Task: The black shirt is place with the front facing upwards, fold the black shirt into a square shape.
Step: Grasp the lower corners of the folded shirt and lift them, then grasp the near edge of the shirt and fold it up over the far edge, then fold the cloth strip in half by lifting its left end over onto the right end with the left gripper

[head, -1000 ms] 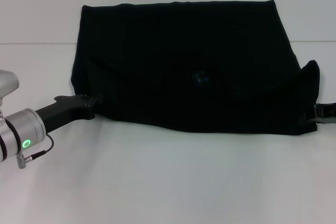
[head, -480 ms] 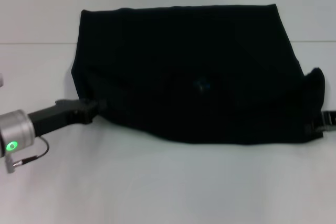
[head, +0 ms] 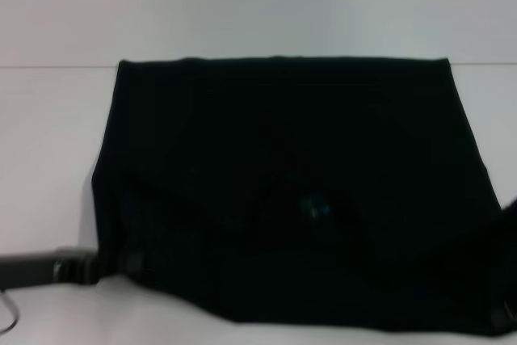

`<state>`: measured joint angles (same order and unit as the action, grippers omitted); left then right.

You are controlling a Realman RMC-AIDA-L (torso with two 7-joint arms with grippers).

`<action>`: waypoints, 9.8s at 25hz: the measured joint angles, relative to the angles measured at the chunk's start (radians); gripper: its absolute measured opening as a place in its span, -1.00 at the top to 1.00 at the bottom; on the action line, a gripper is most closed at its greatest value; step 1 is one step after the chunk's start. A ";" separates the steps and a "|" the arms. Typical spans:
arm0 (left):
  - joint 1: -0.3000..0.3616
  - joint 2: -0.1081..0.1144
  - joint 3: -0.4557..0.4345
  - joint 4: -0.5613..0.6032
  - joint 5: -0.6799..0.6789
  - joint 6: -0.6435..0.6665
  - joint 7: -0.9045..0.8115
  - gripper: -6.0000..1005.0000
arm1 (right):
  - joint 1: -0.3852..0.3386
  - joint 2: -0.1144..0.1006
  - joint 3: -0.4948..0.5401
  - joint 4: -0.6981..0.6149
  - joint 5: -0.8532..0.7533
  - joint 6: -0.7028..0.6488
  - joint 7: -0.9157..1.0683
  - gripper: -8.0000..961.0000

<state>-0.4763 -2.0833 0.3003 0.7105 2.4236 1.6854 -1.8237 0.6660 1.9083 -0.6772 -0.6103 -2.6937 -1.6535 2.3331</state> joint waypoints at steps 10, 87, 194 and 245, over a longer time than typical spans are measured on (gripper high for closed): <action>-0.037 0.042 -0.011 0.083 0.279 0.334 -0.145 0.75 | -0.033 0.006 -0.080 0.000 -0.015 -0.130 -0.036 0.87; -0.258 -0.080 -0.124 -0.437 -0.985 -0.930 0.604 0.62 | 0.148 0.193 0.378 0.464 1.201 0.941 -1.050 0.76; 0.030 -0.003 0.019 0.059 -0.100 -0.443 -0.208 0.97 | -0.005 0.022 0.012 0.013 0.292 0.366 0.078 -0.77; 0.054 0.023 -0.070 0.093 -0.083 -0.188 -0.207 0.90 | -0.061 0.043 -0.026 0.007 0.289 0.234 0.052 0.95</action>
<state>-0.4221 -2.0607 0.2300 0.8032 2.3406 1.4971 -2.0307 0.6052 1.9512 -0.7030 -0.6029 -2.4047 -1.4195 2.3847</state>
